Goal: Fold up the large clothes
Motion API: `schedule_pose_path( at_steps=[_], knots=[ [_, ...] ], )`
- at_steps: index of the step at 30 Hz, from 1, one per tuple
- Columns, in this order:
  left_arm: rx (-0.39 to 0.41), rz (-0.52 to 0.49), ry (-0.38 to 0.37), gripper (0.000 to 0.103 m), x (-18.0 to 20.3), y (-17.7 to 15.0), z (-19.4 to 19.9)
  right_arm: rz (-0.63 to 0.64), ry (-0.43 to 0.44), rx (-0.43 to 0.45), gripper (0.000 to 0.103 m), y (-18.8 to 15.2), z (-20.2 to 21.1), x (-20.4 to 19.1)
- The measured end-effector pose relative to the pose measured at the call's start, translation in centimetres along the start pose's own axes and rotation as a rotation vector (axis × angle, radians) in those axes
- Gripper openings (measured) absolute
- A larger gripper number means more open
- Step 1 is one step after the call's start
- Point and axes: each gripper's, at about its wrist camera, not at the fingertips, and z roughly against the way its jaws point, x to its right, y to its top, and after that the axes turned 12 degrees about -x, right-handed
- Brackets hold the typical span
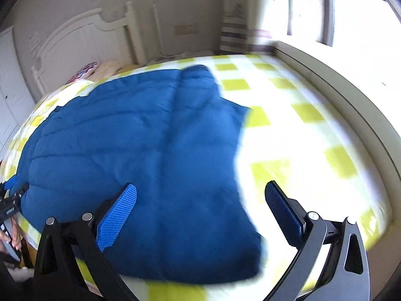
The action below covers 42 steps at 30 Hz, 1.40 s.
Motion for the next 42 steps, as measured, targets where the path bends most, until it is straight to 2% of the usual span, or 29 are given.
schedule_pose_path(
  at_steps=[2, 5, 7, 11, 17, 20, 26, 27, 28, 29, 30, 31, 33, 37, 40, 42],
  knots=[
    [-0.001, 0.000, 0.002, 0.101, 0.0, 0.1, 0.0, -0.080, 0.043, 0.002, 0.098, -2.0, 1.1, 3.1],
    [-0.003, 0.000, 0.007, 0.101, 0.1, 0.2, 0.0, -0.218, 0.276, 0.016, 0.098, -5.2, 1.9, 6.5],
    [-0.007, -0.002, 0.011, 0.101, 0.1, 0.3, 0.0, -0.281, 0.404, -0.009, 0.099, -6.9, 1.3, 7.4],
    [-0.015, -0.004, 0.014, 0.101, 0.1, 0.4, 0.0, -0.308, 0.505, 0.008, 0.094, -7.8, 1.2, 7.4],
    [-0.017, -0.003, 0.016, 0.101, 0.2, 0.4, 0.0, -0.288, 0.540, -0.026, 0.094, -6.3, -0.1, 5.1],
    [-0.012, 0.000, 0.013, 0.101, 0.1, 0.4, 0.0, -0.265, 0.511, -0.045, 0.095, -4.6, -1.4, 3.0],
    [-0.002, 0.006, 0.006, 0.101, 0.2, 0.1, 0.0, -0.323, 0.441, 0.029, 0.099, -0.5, -4.2, -0.4],
    [-0.005, 0.010, 0.005, 0.101, 0.2, 0.2, 0.1, -0.329, 0.436, 0.051, 0.088, -0.2, -4.4, -0.9],
    [-0.011, 0.016, 0.005, 0.101, 0.2, 0.3, 0.2, -0.346, 0.452, 0.069, 0.071, -0.3, -4.5, -0.8],
    [-0.028, 0.018, 0.014, 0.101, 0.3, 0.5, 0.5, -0.383, 0.484, 0.101, 0.062, -0.6, -4.6, -0.3],
    [-0.043, 0.012, 0.018, 0.101, 0.7, 0.8, 1.0, -0.412, 0.515, 0.125, 0.048, -0.9, -4.5, 0.4],
    [-0.046, -0.005, -0.009, 0.100, 1.2, 1.4, 1.7, -0.439, 0.578, 0.155, 0.040, -1.4, -4.4, 1.5],
    [-0.016, -0.037, -0.057, 0.100, 2.6, 2.9, 3.2, -0.458, 0.634, 0.190, 0.036, -2.0, -3.9, 2.5],
    [0.040, -0.064, -0.085, 0.101, 5.5, 9.5, 4.5, -0.370, 0.614, 0.274, 0.035, -1.6, -1.6, 1.1],
    [0.022, -0.103, 0.027, 0.101, 8.3, 16.2, 1.5, -0.307, 0.602, 0.310, 0.035, -1.2, 0.0, 0.0],
    [-0.046, -0.107, 0.081, 0.101, 9.7, 20.3, -2.7, -0.277, 0.592, 0.320, 0.035, -1.1, 0.8, -0.6]
  ],
)
